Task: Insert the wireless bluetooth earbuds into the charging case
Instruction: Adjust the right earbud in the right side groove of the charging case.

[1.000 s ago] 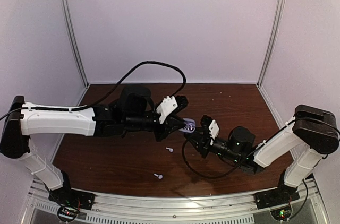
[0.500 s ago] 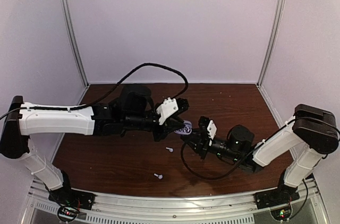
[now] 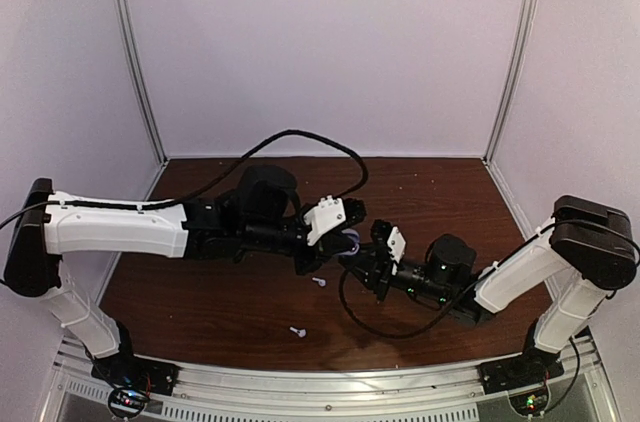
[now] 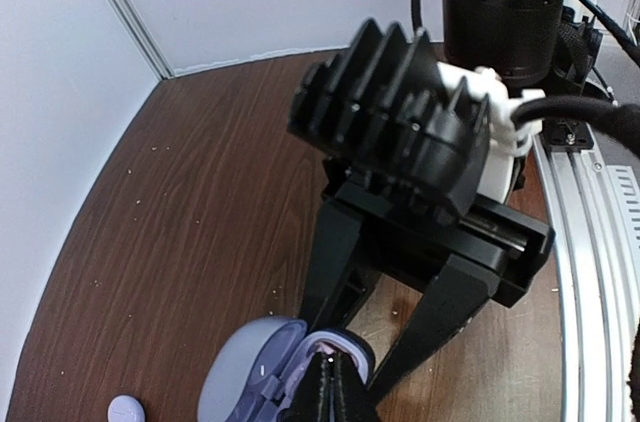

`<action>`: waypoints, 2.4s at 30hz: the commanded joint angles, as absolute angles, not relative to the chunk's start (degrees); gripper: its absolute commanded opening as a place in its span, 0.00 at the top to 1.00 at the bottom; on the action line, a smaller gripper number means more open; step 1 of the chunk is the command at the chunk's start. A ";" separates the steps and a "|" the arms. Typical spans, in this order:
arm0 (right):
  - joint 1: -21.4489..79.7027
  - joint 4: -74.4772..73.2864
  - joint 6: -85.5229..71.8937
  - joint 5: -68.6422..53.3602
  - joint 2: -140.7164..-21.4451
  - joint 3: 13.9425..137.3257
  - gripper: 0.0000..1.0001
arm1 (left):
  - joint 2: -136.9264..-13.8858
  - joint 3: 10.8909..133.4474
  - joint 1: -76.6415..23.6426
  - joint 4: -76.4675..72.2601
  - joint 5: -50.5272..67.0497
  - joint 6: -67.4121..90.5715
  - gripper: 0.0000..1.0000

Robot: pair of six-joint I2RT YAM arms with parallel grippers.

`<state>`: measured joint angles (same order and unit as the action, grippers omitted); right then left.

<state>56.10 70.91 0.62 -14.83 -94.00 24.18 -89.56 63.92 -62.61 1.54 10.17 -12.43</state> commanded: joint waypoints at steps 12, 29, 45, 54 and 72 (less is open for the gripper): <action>55.79 74.73 0.00 -17.45 -93.37 23.78 1.00 | -93.57 65.72 -63.01 3.87 11.03 -12.32 0.99; 55.24 75.58 0.00 -22.68 -93.70 23.80 1.00 | -84.18 63.89 -62.75 6.38 11.35 -15.35 0.94; 55.28 74.91 0.00 -26.73 -94.41 24.67 1.00 | -89.12 66.61 -62.67 7.48 12.58 -16.59 0.89; 54.79 75.66 -1.45 -26.88 -94.13 24.28 1.00 | -90.65 66.41 -62.75 11.20 17.99 -18.32 0.93; 53.45 69.99 -5.28 -31.63 -92.51 27.77 1.00 | -73.21 54.07 -61.10 -6.71 7.03 -12.68 0.10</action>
<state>53.84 71.96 -3.42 -28.60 -94.19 24.80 -79.24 59.18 -62.28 4.43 9.65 -15.31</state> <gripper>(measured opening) 0.280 0.797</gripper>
